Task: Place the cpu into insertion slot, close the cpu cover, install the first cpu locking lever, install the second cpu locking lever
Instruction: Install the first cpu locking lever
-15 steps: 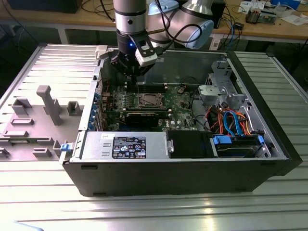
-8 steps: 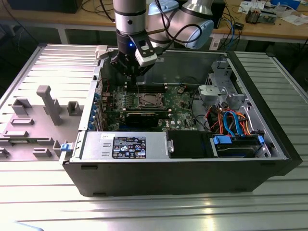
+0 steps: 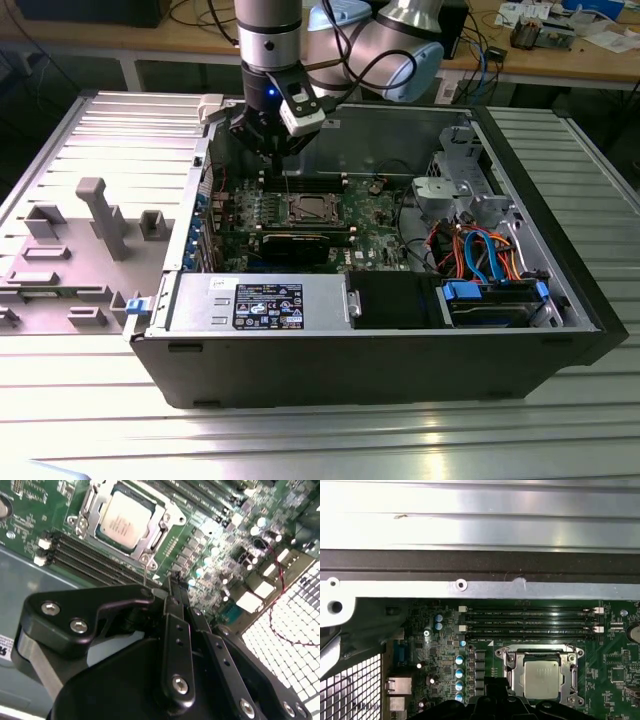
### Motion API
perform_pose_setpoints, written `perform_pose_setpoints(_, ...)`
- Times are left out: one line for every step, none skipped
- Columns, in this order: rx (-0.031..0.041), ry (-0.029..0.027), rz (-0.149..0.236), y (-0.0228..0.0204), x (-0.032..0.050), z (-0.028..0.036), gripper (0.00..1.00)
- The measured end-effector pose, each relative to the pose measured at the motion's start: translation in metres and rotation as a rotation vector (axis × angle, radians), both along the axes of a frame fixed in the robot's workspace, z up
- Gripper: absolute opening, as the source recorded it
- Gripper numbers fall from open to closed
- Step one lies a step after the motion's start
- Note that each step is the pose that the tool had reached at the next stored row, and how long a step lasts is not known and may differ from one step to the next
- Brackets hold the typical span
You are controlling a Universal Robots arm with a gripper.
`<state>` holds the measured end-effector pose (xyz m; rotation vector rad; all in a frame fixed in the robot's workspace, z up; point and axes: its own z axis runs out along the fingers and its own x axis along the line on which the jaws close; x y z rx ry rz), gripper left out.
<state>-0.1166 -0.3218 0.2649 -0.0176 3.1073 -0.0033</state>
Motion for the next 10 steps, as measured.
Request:
perform_pose_setpoints(-0.0001,0.0001,0.0,0.0,0.0,0.0,0.11)
perform_pose_setpoints(-0.0001,0.0001,0.0,0.0,0.0,0.0,0.11)
perform_pose_setpoints(0.0,0.0,0.0,0.0001,0.0,-0.0001,0.11)
perform_pose_setpoints(0.0,0.0,0.0,0.0001,0.0,-0.0001,0.11)
perform_pose_setpoints(0.0001,-0.0001,0.0,0.0001,-0.0001,-0.0001,0.11)
perform_pose_setpoints(0.0001,-0.0001,0.0,0.0002,-0.0005,-0.0002,0.11)
perform_pose_setpoints(0.0002,-0.0003,0.0,0.0007,-0.0008,-0.0004,0.11)
perform_pose_setpoints(0.0003,-0.0003,0.0,0.0014,-0.0009,-0.0004,0.11)
perform_pose_setpoints(0.0001,0.0,0.0,0.0021,-0.001,-0.0005,0.11)
perform_pose_setpoints(0.0002,-0.0002,0.0,0.0025,-0.0012,-0.0008,0.11)
